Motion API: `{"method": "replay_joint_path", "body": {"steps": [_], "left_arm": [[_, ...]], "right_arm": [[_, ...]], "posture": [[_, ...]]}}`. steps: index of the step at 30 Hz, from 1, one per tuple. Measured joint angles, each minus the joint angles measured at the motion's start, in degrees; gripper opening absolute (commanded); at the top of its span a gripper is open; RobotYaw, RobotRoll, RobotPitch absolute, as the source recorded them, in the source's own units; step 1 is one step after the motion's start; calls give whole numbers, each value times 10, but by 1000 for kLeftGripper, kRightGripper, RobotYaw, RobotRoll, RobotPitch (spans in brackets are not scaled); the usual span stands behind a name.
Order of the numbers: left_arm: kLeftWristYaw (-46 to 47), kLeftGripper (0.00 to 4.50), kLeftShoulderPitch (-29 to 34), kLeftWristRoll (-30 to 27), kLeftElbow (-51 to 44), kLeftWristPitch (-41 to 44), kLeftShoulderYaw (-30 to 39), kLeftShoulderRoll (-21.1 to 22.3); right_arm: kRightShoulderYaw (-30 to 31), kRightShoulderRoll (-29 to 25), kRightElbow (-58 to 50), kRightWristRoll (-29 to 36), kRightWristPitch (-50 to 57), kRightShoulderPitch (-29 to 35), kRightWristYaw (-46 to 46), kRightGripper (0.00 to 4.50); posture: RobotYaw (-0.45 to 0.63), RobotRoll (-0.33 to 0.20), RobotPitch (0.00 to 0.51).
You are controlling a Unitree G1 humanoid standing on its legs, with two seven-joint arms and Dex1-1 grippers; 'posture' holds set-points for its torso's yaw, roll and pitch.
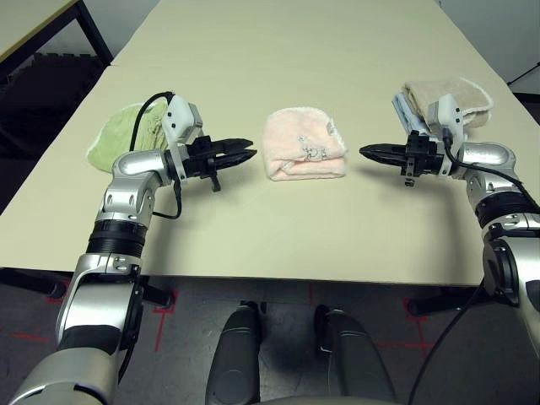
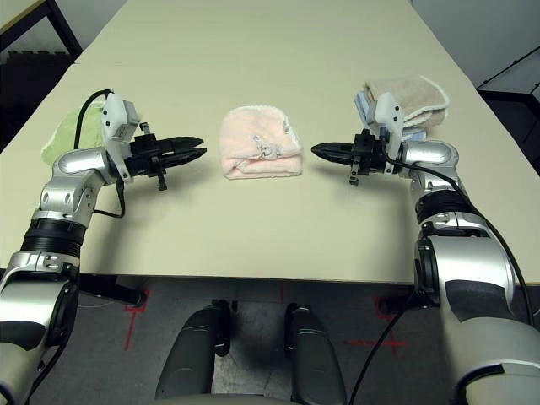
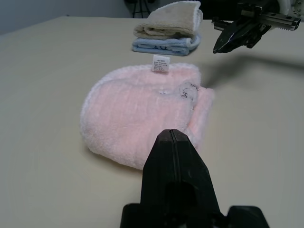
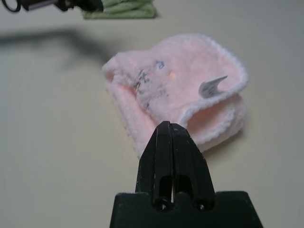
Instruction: Fold the towel and set it aside.
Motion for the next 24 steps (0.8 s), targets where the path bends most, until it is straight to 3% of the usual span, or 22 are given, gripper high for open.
{"method": "replay_joint_path", "body": {"steps": [9,24], "left_arm": [[47,45,-60,31,78,2,-6,-46],[93,45,-122,115,220,-51,-39,-101]], "right_arm": [[0,54,2,-7,22,-35,-93,0],[55,80,26,-97,45,-43,-219,0]], "posture": [[60,0,212],[53,0,233]]}}
